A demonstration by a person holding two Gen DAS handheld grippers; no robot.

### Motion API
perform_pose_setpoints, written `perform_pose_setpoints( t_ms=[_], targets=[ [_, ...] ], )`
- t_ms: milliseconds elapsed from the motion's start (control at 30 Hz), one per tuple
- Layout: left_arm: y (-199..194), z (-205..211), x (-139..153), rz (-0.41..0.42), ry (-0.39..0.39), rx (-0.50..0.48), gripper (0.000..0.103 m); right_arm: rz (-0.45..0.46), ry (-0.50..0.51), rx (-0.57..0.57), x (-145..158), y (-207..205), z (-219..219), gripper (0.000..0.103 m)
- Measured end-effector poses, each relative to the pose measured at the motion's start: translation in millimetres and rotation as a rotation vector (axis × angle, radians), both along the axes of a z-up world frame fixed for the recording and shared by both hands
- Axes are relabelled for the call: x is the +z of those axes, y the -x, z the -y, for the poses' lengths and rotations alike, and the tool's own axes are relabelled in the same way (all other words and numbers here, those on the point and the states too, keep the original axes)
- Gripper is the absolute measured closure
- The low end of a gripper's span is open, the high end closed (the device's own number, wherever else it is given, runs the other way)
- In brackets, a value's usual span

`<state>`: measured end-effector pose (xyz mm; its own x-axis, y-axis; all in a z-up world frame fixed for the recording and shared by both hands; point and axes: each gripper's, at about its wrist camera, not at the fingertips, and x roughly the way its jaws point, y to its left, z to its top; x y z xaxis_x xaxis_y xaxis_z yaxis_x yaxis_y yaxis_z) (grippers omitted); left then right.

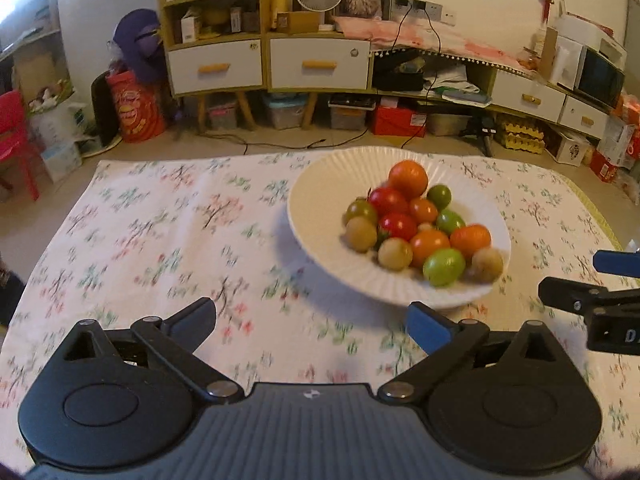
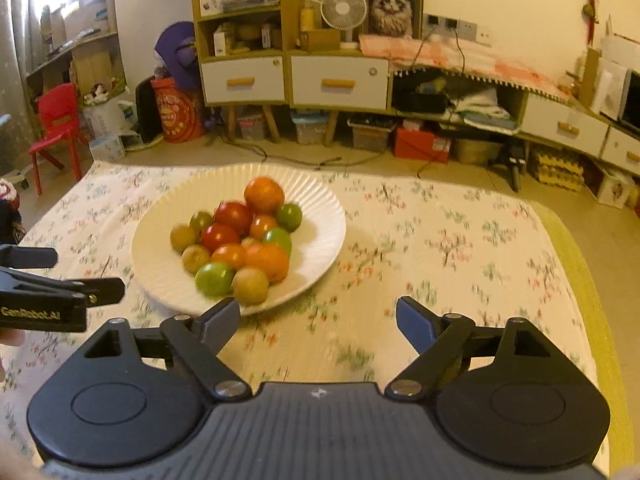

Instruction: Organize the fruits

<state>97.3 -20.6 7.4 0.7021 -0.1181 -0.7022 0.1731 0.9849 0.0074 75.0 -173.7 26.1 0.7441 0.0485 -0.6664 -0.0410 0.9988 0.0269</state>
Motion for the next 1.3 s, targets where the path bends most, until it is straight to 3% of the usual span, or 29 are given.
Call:
perform_pose_setpoints(
  t_ms=[233,367,500,833,1300],
  targets=[
    [35,-11,-7,-0.027,-0.024,0.014,0.004,-0.064,0.018,-0.029,-3,25,-17,0.012],
    [47,-12,-10,-0.078,-0.022,0.017,0.004,-0.058,0.022,-0.044,1,37,-25,0.007],
    [58,-15,-5,-0.077,-0.025,0.039,0.004,-0.046,0.022,-0.050,3,47,-30,0.001],
    [66,-11,1,-0.042,-0.046,0.078,0.004,-0.061,0.103,-0.036,-4,48,-51,0.001],
    [66,-8,-1,-0.040,-0.052,0.097,0.004,-0.083,0.094,-0.059,-8,48,-46,0.001]
  ],
)
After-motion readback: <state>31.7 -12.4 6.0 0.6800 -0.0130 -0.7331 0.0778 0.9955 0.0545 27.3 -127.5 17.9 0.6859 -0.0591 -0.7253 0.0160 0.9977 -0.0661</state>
